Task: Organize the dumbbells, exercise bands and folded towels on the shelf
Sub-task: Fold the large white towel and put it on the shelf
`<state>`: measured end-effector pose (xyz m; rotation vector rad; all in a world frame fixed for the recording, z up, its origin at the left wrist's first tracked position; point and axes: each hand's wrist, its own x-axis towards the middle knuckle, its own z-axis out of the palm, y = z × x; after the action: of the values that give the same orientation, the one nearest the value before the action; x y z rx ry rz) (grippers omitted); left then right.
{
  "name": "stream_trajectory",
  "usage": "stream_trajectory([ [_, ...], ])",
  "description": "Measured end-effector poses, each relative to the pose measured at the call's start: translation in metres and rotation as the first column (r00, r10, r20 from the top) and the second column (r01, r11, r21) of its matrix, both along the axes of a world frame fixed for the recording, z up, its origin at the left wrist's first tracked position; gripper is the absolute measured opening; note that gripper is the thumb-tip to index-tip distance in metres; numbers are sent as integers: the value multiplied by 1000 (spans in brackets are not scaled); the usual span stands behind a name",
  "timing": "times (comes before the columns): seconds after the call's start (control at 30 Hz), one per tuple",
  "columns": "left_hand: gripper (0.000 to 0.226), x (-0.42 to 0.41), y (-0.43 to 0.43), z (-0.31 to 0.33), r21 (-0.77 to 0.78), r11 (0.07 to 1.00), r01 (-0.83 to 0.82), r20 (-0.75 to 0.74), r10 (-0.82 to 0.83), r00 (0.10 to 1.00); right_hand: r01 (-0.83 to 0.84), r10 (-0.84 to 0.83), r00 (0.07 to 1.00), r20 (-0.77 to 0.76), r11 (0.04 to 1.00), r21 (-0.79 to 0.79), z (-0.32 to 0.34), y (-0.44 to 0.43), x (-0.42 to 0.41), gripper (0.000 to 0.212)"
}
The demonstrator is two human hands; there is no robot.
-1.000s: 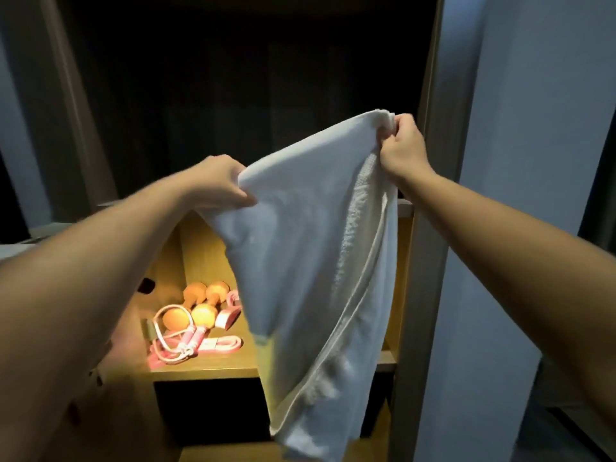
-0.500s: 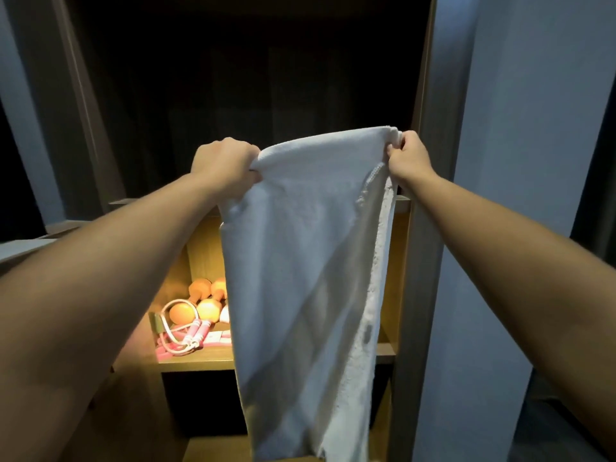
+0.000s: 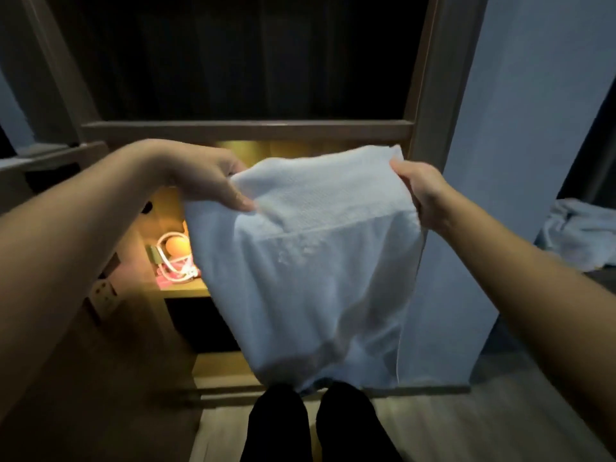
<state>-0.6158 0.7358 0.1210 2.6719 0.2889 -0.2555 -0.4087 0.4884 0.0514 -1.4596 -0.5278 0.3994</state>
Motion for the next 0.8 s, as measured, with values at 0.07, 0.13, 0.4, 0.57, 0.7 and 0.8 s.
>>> stream_trajectory([
  [0.07, 49, -8, 0, -16, -238, 971, -5, -192, -42, 981, -142, 132, 970, -204, 989, -38, -25, -18, -18, 22],
  [0.13, 36, -10, -5, -44, -339, 941, -9, -274, -90, 957, -294, 251, 892, -375, 954, -61, -53, -32, -33, 16],
  [0.4, 47, -15, -20, -248, -465, 877, -119, -497, -147, 855, -162, -37, 830, -557, 939, -304, -229, -55, -63, 37],
  [0.57, 21, -24, -43, -346, -156, 983, -101, -383, 34, 923, 149, -169, 985, 36, 725, -672, -301, -60, -82, 38],
  [0.7, 43, -44, -74, -377, 25, 946, -323, -27, 324, 946, 247, -206, 968, 141, 701, -669, -336, -70, -94, 32],
  [0.8, 25, -70, -87, -384, 139, 937, -319, 394, 243, 886, 206, -203, 975, 87, 693, -691, -346, -68, -93, 36],
])
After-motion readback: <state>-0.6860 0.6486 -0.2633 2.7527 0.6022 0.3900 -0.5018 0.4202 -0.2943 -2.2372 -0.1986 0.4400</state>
